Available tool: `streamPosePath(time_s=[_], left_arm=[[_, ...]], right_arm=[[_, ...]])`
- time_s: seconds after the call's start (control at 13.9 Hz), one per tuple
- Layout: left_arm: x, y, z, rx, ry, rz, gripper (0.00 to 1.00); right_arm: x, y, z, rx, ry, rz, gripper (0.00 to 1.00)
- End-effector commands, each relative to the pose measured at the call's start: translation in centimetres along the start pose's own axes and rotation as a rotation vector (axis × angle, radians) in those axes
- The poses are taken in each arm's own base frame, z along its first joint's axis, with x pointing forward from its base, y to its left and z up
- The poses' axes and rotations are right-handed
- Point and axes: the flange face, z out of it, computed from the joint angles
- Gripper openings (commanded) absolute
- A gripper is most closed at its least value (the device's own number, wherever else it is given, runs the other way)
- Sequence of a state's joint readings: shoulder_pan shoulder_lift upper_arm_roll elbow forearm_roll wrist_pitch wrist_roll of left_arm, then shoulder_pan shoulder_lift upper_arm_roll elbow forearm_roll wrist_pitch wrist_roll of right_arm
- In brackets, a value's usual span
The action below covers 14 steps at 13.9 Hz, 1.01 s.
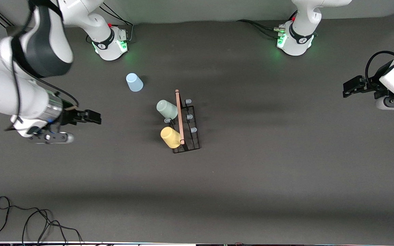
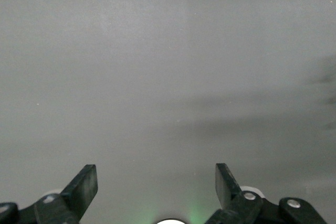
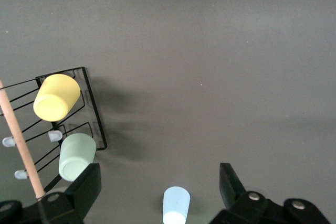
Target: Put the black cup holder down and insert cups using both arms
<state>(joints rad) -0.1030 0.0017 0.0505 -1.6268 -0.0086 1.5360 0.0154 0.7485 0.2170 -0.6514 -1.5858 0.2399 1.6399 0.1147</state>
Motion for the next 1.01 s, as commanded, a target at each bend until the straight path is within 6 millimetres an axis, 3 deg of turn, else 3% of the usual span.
streamPosePath(time_s=[0.0,0.22,0.43,0.65,0.79,0.94], left_arm=[[0.2,0.1,-0.6,0.017,0.009,0.008,1.00],[0.2,0.1,-0.6,0.017,0.009,0.008,1.00],[0.2,0.1,-0.6,0.019,0.009,0.010,1.00],[0.2,0.2,-0.6,0.019,0.009,0.011,1.00],[0.2,0.2,-0.5,0.019,0.008,0.011,1.00],[0.3,0.1,-0.4,0.017,0.008,0.008,1.00]], right_arm=[[-1.2,0.7,-1.0,0.017,-0.016,0.004,1.00],[-1.9,1.2,-2.5,0.023,-0.008,0.028,1.00],[-4.0,1.2,-4.8,-0.091,0.023,-0.005,1.00],[-5.5,2.7,-7.3,-0.071,0.053,0.015,1.00],[-7.5,2.2,-7.6,-0.072,0.107,0.007,1.00],[-7.8,2.8,-7.6,-0.075,0.117,0.010,1.00]])
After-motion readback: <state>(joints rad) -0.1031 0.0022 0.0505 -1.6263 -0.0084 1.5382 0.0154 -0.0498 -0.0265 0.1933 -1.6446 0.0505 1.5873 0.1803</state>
